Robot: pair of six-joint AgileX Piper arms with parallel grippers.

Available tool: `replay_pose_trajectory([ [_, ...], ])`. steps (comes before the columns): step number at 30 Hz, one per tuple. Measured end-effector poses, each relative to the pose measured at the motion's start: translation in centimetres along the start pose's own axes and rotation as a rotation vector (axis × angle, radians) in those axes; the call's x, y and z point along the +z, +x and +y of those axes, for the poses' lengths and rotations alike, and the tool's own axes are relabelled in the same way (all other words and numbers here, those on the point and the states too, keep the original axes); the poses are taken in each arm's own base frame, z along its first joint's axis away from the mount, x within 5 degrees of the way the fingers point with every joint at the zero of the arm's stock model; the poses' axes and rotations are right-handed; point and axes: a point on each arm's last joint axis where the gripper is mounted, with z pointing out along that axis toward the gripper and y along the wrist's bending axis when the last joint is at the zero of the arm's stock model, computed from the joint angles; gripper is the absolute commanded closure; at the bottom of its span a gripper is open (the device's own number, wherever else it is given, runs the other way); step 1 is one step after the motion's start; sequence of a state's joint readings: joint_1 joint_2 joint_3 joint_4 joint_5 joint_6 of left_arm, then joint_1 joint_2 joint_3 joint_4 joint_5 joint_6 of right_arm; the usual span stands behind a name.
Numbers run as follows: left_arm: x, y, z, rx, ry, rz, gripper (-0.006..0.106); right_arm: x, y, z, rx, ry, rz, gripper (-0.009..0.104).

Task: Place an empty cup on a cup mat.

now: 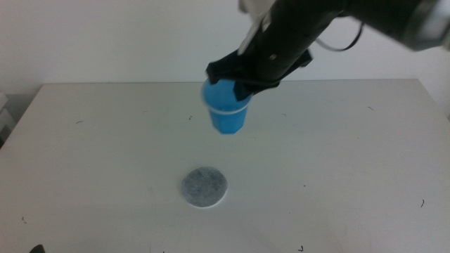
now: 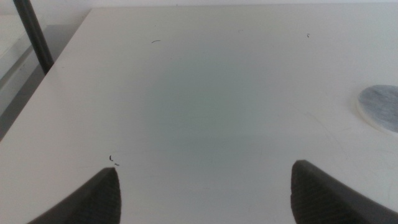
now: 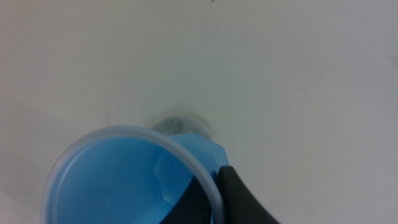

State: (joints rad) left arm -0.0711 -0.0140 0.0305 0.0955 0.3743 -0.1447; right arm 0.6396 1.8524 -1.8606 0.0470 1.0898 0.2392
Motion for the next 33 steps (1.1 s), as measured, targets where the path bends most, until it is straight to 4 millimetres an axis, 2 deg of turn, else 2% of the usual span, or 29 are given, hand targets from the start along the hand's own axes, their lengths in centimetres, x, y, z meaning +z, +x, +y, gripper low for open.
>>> replay_pose_trajectory([
  [10,0.0,0.0,0.0,0.0,0.0,0.0,-0.005,7.1,1.7,3.0,-0.044,-0.008,0.127,0.096],
  [18,0.0,0.0,0.0,0.0,0.0,0.0,-0.005,11.5,2.8,3.2,-0.052,0.008,0.201,0.096],
  [33,0.0,0.0,0.0,0.0,0.0,0.0,-0.005,15.0,3.6,3.1,-0.035,0.0,0.227,0.096],
])
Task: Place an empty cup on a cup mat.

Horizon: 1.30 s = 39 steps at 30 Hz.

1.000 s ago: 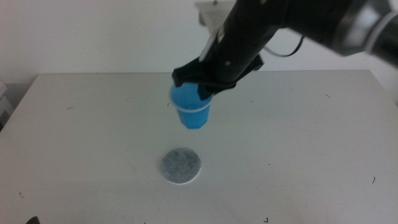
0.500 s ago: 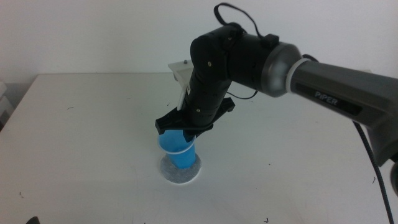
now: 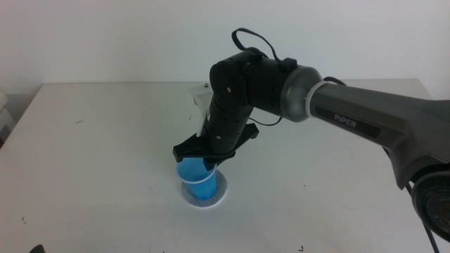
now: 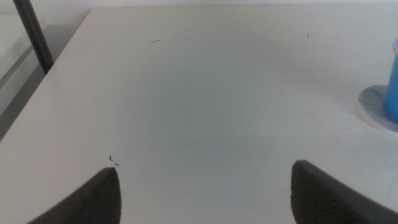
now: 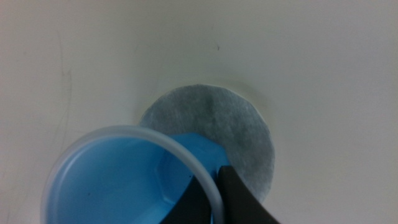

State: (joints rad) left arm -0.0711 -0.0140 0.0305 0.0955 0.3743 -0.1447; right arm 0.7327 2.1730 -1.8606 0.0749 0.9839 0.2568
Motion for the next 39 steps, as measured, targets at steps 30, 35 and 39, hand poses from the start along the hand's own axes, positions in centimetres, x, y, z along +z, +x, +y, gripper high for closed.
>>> replay_pose_trajectory([
  [30,0.0,0.0,0.0,0.0,0.0,0.0,-0.005,-0.7,-0.2,0.1,-0.035,-0.006,-0.024,0.021],
  [35,0.0,0.0,0.0,0.0,0.0,0.0,-0.005,-5.7,-0.7,0.2,-0.058,-0.012,-0.128,0.016],
  [39,0.0,0.0,0.0,0.0,0.0,0.0,-0.005,-11.6,-0.6,-0.5,-0.067,-0.003,-0.231,0.017],
])
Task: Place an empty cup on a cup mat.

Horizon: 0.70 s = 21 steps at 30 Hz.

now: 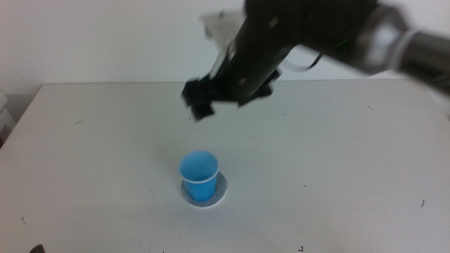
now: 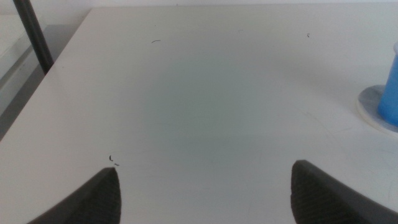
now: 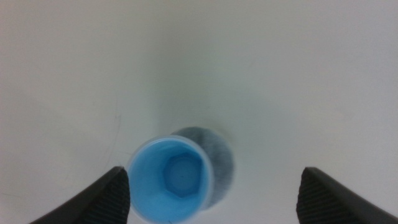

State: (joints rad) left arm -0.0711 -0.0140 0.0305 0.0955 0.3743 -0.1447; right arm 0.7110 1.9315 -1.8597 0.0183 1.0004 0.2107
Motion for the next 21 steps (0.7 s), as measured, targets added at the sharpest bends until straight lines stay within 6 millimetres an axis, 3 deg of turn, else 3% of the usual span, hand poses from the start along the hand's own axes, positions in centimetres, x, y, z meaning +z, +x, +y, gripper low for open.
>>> replay_pose_trajectory([
  [9,0.0,0.0,0.0,0.0,0.0,0.0,-0.005,-12.9,0.1,-2.1,-0.035,0.126,-0.21,0.017],
  [21,0.0,0.0,0.0,0.0,0.0,0.0,-0.005,-26.1,4.5,-9.9,0.209,0.347,-0.351,0.017],
])
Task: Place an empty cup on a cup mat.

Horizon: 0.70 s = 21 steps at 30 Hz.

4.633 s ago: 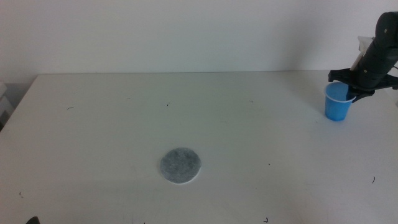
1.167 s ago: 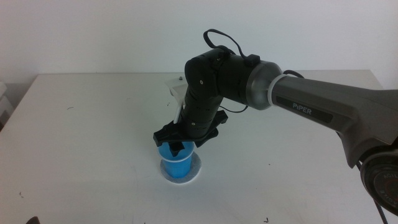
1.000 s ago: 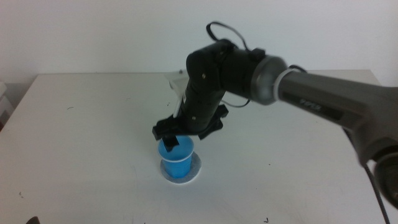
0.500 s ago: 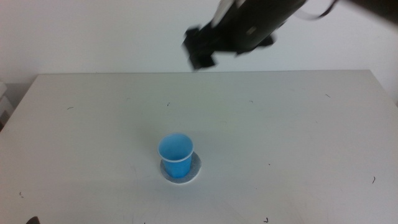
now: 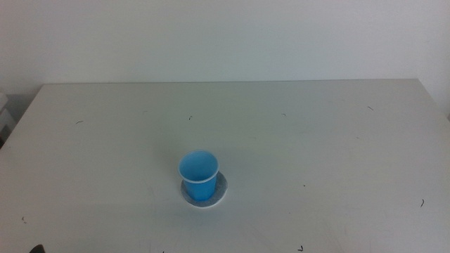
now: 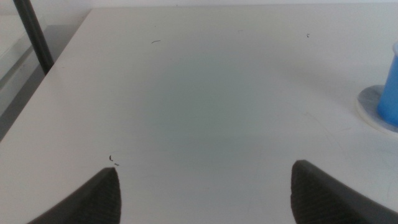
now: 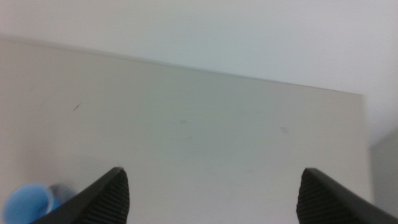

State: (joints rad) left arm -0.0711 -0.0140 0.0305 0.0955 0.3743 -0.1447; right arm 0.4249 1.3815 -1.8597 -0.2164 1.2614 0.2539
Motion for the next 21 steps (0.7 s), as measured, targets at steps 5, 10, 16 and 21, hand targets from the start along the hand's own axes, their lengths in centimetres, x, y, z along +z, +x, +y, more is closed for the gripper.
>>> replay_pose_trajectory([
  [5,0.0,0.0,0.0,0.0,0.0,0.0,-0.005,-3.5,0.2,-3.3,0.08,0.077,-0.077,0.017],
  [10,0.0,0.0,0.0,0.0,0.0,0.0,-0.005,-6.4,1.7,-5.8,0.154,0.152,-0.122,0.017],
  [16,0.0,0.0,0.0,0.0,0.0,0.0,-0.005,-7.0,6.2,-7.2,0.199,0.193,-0.079,0.017],
  [21,0.0,0.0,0.0,0.0,0.0,0.0,-0.005,-6.5,10.2,-6.9,0.167,0.148,-0.135,0.017],
])
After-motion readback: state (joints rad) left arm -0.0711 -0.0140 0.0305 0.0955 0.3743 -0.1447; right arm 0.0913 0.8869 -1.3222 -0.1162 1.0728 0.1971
